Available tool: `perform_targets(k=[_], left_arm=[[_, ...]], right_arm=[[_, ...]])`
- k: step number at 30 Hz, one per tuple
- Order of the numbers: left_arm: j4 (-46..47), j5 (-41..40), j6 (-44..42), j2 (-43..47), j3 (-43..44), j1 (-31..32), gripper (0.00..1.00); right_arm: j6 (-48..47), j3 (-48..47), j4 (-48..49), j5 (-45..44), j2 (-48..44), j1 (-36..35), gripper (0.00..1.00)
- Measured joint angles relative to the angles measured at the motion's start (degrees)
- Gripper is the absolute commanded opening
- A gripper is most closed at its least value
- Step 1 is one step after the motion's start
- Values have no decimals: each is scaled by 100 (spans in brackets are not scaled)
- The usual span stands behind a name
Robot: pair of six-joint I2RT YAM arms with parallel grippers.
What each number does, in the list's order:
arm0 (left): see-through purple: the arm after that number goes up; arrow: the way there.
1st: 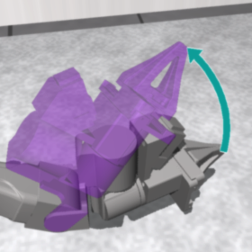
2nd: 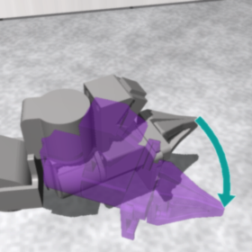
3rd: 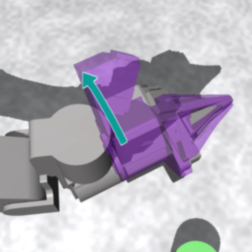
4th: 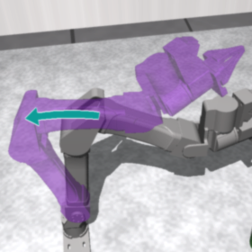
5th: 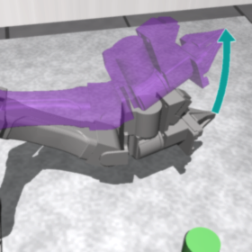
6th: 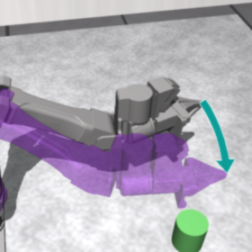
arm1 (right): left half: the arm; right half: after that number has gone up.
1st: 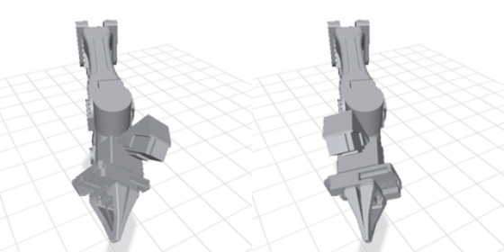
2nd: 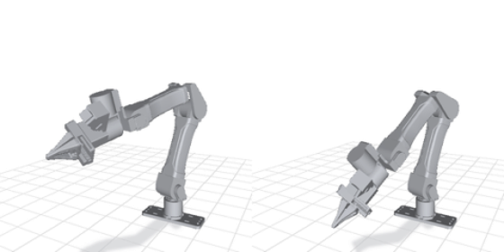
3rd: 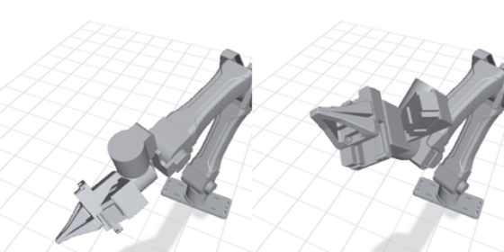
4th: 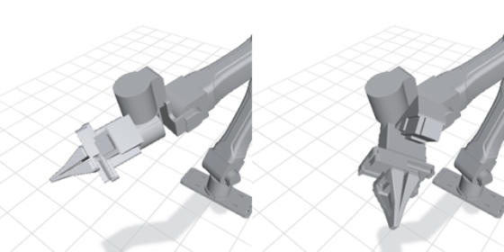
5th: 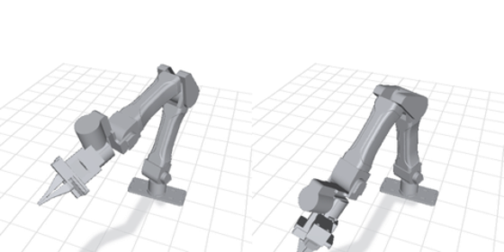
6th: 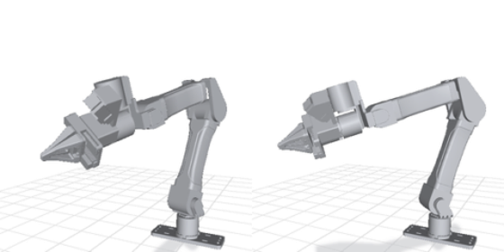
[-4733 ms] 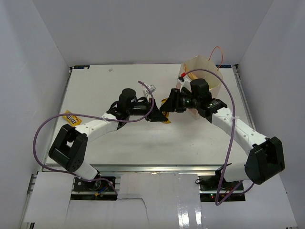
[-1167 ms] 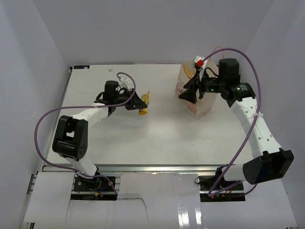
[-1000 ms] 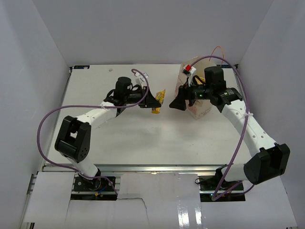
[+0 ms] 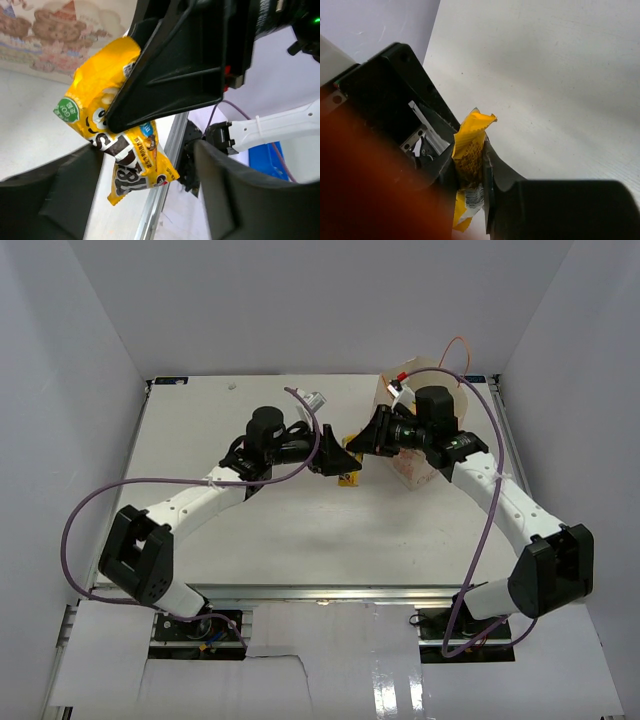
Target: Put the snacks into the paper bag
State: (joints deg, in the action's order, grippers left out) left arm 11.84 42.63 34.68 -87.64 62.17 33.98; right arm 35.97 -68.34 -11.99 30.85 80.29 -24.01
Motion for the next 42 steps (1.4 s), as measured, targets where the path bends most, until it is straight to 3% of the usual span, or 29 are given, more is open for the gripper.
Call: perform_targets(k=[2, 7, 14, 19, 26, 29, 33, 35, 38, 39, 42], left_arm=[[44, -50, -44, 160, -44, 2, 98], [72, -243, -433, 1023, -352, 0, 98], [-144, -745, -1014, 2168, -553, -2, 98], [-457, -1104, -1224, 2210, -774, -7, 98], [-881, -1423, -1325, 2151, -1029, -11, 98], [-887, -1545, -1349, 2151, -1029, -11, 98], [-887, -1711, -1368, 2142, -1029, -11, 98], [-903, -1797, -1366, 2109, -1027, -11, 98], [-1034, -1937, -1366, 2000, -997, -20, 98], [-1086, -1982, -1366, 1965, -984, -28, 98], [-1272, -2208, -1346, 1928, -973, -55, 98]], right_arm=[[-199, -46, 7, 92, -26, 37, 16], [-1161, -673, -22, 570, -57, 398, 15], [-2688, -2634, 28, 1134, 2, 1475, 14], [-3692, -3768, 66, 656, 256, 1784, 14], [-5195, -3685, -48, -566, 1036, 1794, 17], [-5641, -3254, -181, -925, 1266, 1797, 25], [-6033, -2695, -413, -1305, 1314, 1801, 56], [-6087, -2658, -487, -1349, 1309, 1814, 67], [-6022, -2710, -682, -1259, 1231, 1869, 99], [-5943, -2822, -909, -1176, 1187, 1906, 91], [-5705, -3095, -1397, -979, 922, 2061, 90]])
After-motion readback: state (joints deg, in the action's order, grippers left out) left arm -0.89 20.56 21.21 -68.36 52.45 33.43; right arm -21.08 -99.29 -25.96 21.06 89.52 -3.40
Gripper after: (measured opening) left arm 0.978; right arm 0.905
